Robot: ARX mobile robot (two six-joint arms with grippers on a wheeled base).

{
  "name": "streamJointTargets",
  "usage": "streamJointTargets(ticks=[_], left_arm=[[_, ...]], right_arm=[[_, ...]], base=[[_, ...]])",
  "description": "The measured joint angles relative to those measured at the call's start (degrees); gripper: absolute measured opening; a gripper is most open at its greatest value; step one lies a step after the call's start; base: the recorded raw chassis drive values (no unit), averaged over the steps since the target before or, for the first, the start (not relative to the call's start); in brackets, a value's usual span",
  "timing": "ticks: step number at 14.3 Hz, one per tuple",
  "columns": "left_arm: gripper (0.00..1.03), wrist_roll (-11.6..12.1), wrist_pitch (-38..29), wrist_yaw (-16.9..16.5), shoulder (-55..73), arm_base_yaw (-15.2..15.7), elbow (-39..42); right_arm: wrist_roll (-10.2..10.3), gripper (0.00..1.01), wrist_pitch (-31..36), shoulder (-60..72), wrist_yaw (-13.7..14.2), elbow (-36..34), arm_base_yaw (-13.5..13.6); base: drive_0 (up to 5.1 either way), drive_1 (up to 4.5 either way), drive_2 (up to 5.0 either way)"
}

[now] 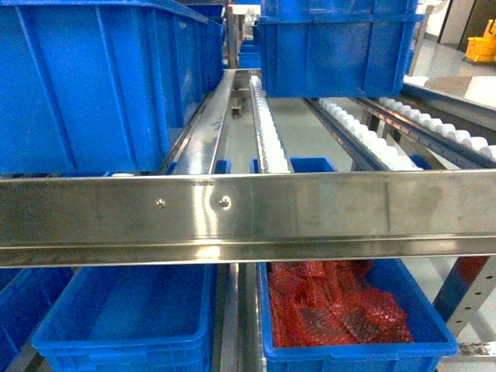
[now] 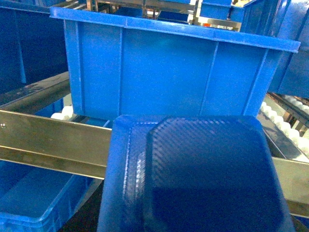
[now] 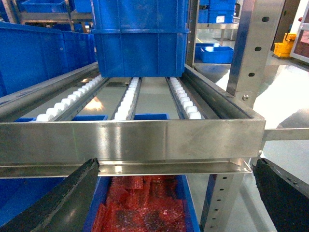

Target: Pick blue part to blue bin on bottom shelf

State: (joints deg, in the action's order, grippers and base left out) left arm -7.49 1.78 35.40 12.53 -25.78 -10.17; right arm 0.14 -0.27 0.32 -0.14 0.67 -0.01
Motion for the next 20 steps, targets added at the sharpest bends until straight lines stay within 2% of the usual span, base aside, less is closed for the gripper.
streamJointTargets(ticks=[20], left_arm=[[0.43, 0.04, -0.04, 0.00, 0.00, 0.00, 0.00]], right_arm=[[-0.02, 0.98, -0.02, 0.00, 0.13, 0.00, 0.00]], base=[[0.0, 0.00, 0.0]])
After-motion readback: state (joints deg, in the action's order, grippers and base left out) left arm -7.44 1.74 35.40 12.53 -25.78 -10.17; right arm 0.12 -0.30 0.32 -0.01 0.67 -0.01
